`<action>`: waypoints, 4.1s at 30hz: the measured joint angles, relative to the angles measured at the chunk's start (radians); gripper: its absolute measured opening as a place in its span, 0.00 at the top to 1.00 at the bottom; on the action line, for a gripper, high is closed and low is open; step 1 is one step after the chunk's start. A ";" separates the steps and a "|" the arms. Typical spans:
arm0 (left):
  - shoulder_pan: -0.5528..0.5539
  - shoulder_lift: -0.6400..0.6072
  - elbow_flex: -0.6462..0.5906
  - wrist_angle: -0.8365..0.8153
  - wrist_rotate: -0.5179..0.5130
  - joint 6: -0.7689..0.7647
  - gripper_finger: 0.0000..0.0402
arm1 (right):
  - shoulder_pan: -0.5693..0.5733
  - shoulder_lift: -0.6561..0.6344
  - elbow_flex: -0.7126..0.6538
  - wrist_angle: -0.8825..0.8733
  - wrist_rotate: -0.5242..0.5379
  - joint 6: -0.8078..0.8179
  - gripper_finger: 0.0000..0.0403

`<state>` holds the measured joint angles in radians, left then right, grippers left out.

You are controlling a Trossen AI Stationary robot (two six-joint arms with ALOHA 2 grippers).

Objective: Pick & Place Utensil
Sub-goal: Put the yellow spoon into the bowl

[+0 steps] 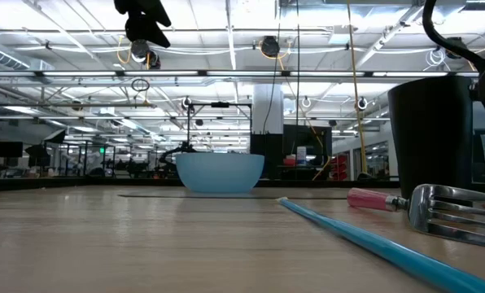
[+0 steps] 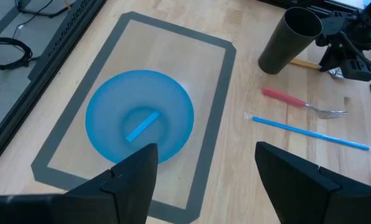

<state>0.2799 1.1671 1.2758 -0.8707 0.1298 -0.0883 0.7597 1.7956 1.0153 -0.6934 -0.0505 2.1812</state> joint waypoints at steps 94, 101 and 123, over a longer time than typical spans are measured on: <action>0.000 0.000 0.000 0.113 -0.010 -0.072 0.32 | 0.106 -0.519 0.003 -0.451 0.319 -0.029 0.94; 0.000 0.000 0.000 0.150 -0.010 -0.098 0.32 | 0.106 -0.571 0.003 -0.525 0.334 -0.047 0.94; -0.005 0.000 0.000 0.355 -0.026 -0.204 0.32 | 0.064 -0.779 0.003 -0.580 0.581 -0.315 0.94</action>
<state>0.2750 1.1671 1.2758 -0.5161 0.1036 -0.2919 0.8237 1.0164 1.0180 -1.2731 0.5304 1.8660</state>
